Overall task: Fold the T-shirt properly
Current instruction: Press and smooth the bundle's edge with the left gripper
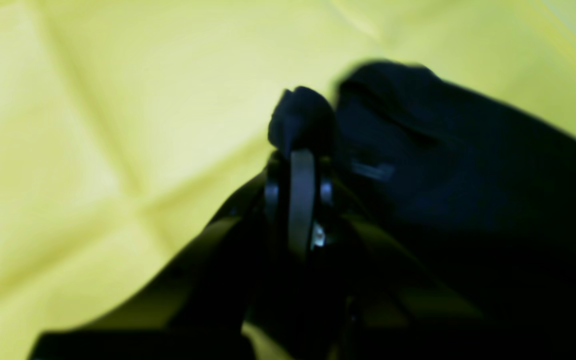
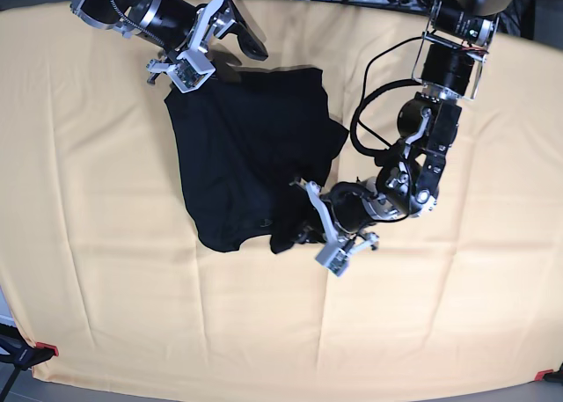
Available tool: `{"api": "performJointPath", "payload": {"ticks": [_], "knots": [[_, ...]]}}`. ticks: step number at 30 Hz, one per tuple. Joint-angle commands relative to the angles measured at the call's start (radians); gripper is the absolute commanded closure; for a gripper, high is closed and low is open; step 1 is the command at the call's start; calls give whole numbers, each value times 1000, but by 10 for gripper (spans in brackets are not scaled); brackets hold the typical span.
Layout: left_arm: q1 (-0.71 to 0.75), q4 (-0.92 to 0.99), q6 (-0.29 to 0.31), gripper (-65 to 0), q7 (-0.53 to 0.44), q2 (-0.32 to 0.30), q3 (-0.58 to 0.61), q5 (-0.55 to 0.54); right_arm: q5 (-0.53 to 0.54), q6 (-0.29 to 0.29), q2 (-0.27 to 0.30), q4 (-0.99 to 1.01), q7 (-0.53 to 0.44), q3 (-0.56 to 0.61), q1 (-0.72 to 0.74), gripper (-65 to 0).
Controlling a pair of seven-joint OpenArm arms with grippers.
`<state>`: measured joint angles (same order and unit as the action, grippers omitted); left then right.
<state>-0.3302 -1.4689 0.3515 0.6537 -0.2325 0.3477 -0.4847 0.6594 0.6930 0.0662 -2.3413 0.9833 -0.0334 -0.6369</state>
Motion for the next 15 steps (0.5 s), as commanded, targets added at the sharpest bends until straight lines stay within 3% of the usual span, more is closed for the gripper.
{"api": "performJointPath", "payload": {"ticks": [1, 4, 8, 9, 15], "knots": [[-26, -13, 18, 0, -28, -1, 20, 12, 21, 5, 0, -15, -30, 0, -3, -328], [-30, -14, 35, -76, -29, 0, 69, 66, 21, 5, 0, -15, -32, 0, -2, -328], [-31, -16, 56, -334, -22, -1, 64, 62, 20, 5, 0, -15, -71, 0, 0, -328], [-32, -18, 56, -370, -16, -1, 56, 62, 24, 5, 0, -15, -75, 0, 3, -328], [-33, -40, -23, -375, -14, -4, -64, 10, 16, 5, 1, -15, -83, 0, 72, -328]]}}
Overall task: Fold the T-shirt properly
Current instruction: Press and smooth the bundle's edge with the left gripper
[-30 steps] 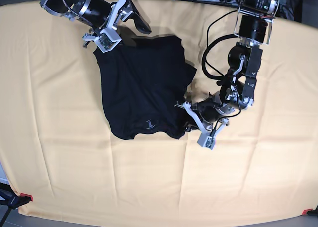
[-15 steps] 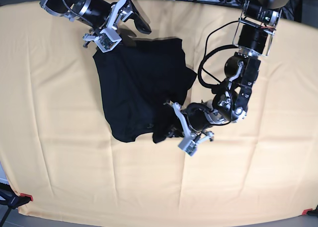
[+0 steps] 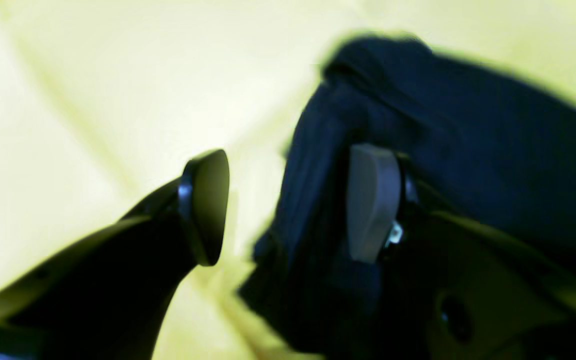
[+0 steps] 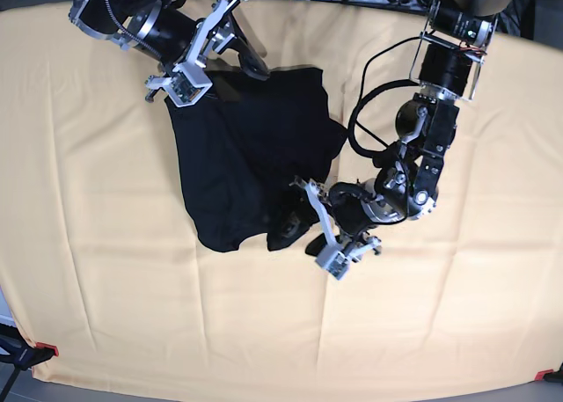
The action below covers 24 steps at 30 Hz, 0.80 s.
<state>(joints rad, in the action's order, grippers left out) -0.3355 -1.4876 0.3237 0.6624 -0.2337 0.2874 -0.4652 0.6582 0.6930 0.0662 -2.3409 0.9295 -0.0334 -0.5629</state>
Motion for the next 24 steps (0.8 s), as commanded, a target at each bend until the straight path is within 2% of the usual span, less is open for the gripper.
{"api": "performJointPath", "payload": {"ticks": [1, 4, 5, 6, 7, 9, 10, 13, 18, 20, 24], "knots": [[-28, -25, 5, -375, -13, -2, -31, -29, 13, 5, 1, -15, -29, 0, 12, -328], [-27, -31, 5, -375, 50, -2, -114, -100, -55, 2, 1, -15, -53, 0, 54, -327], [-27, -31, 5, -369, 77, -2, -140, -135, -97, -16, 1, -15, -75, 0, 68, -310], [-27, -31, 5, -338, 110, -2, -162, -171, -144, -40, 2, -15, -100, 0, 81, -263], [-27, -31, 8, -268, 147, -2, -180, -203, -185, -67, 6, -15, -127, 0, 92, -194], [-26, -31, 37, -59, 211, -6, -207, -245, -227, -102, 18, -15, -148, 0, 106, -37], [-25, -31, 56, 0, 230, -11, -213, -260, -236, -103, 21, -15, -150, 0, 113, 0], [-22, -31, 111, 0, 247, -35, -213, -316, -240, -84, 21, 21, -152, 0, 143, 0], [-22, -31, 263, 0, 353, -35, -193, -489, -237, -68, 21, 155, -152, 0, 201, 0], [-22, -31, 306, 0, 362, -35, -176, -487, -238, -64, 35, 215, -151, 0, 225, 0], [-19, -31, 313, 0, 355, -35, -145, -438, -241, -45, 89, 286, -151, 0, 241, 0]]}}
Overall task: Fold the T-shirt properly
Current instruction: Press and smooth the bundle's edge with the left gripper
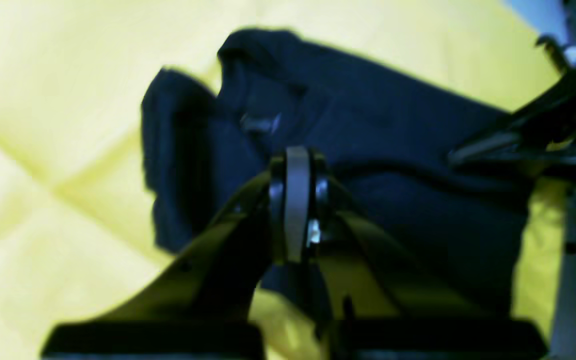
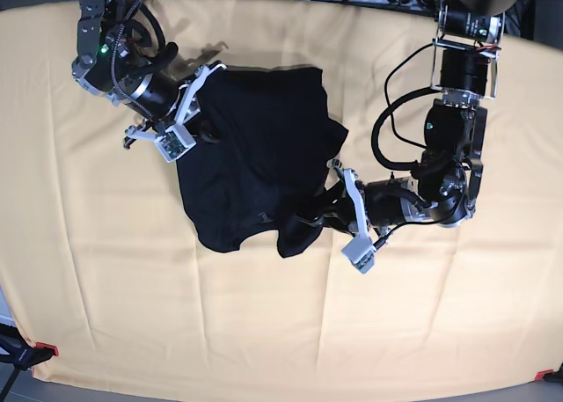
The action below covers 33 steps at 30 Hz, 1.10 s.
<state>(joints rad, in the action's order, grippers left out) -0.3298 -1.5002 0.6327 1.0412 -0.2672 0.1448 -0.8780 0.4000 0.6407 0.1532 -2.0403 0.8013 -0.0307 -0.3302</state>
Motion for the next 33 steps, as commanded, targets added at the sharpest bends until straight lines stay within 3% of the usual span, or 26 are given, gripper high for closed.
{"api": "performJointPath", "payload": {"ticks": [1, 4, 6, 11, 13, 16, 20, 23, 25, 29, 33], "knots": [[-23, -18, 4, 0, -28, -2, 7, -6, 18, 6, 12, -14, -22, -3, 8, 0], [-19, -17, 4, 0, -86, -2, 55, 85, 17, 2, 25, -14, -19, -3, 6, 0], [-18, -16, -9, 0, -130, -2, 100, 214, 17, 2, 30, -14, -7, -3, 5, 0], [17, -16, -219, 0, -285, -72, 196, 520, 18, 2, 33, -14, 36, -3, 0, 0], [35, -16, -270, 0, -330, -108, 204, 550, 17, 3, 33, -14, 37, -3, -6, 0], [23, -17, -266, 0, -330, -134, 203, 547, 17, 2, 33, -14, 35, -3, -5, 0], [-32, -41, -267, 0, -304, -137, 199, 473, 18, 2, 33, -14, 26, -3, -6, 0], [-69, -92, -252, 0, -237, -137, 199, 322, 19, -13, 33, -14, 19, -3, -5, 0], [-80, -124, -171, 0, -180, -136, 199, 188, 18, -12, 32, -18, 2, -3, -5, 0], [-74, -146, 49, 0, -50, -129, 200, -64, 38, 4, 33, -30, -5, -3, -2, 0], [-42, -146, 65, 0, 14, -129, 200, -173, 72, 32, 32, -30, -41, -3, 6, 0]]}}
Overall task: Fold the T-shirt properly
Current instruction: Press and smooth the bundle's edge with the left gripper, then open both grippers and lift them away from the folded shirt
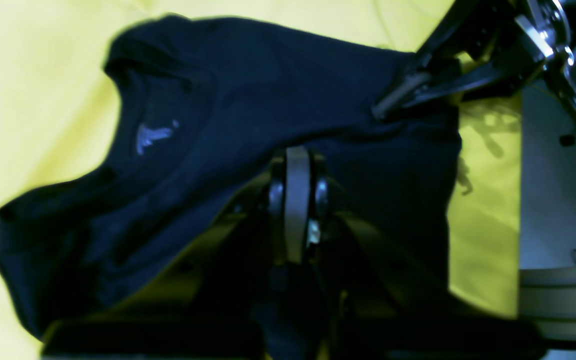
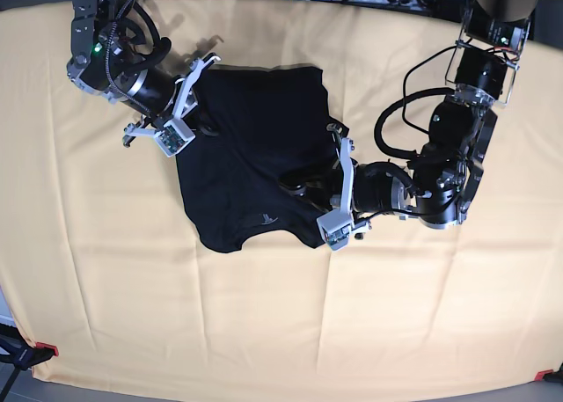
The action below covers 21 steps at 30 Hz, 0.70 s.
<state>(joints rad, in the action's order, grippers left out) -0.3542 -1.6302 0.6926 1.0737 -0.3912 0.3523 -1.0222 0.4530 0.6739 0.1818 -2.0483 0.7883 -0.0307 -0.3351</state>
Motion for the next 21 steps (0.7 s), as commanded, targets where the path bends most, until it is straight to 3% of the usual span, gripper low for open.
{"api": "performJointPath", "payload": {"ticks": [1, 4, 9, 18, 21], "knots": [[-3, -16, 6, 0, -19, -5, -8, -28, 19, -1, 4, -22, -42, -3, 20, 0], [43, -16, 6, 0, -49, -5, -6, -7, 18, -1, 4, -22, -51, -3, 61, 0], [122, -15, 6, 0, -154, -5, -6, 131, 21, 0, 3, 35, -66, -2, 113, 0], [191, -15, 6, 0, -161, -8, -6, 278, -27, 11, 5, 248, -75, -2, 191, 0], [193, -15, 6, 0, -156, -14, -7, 278, -97, -22, 5, 266, -79, -5, 192, 0]]}}
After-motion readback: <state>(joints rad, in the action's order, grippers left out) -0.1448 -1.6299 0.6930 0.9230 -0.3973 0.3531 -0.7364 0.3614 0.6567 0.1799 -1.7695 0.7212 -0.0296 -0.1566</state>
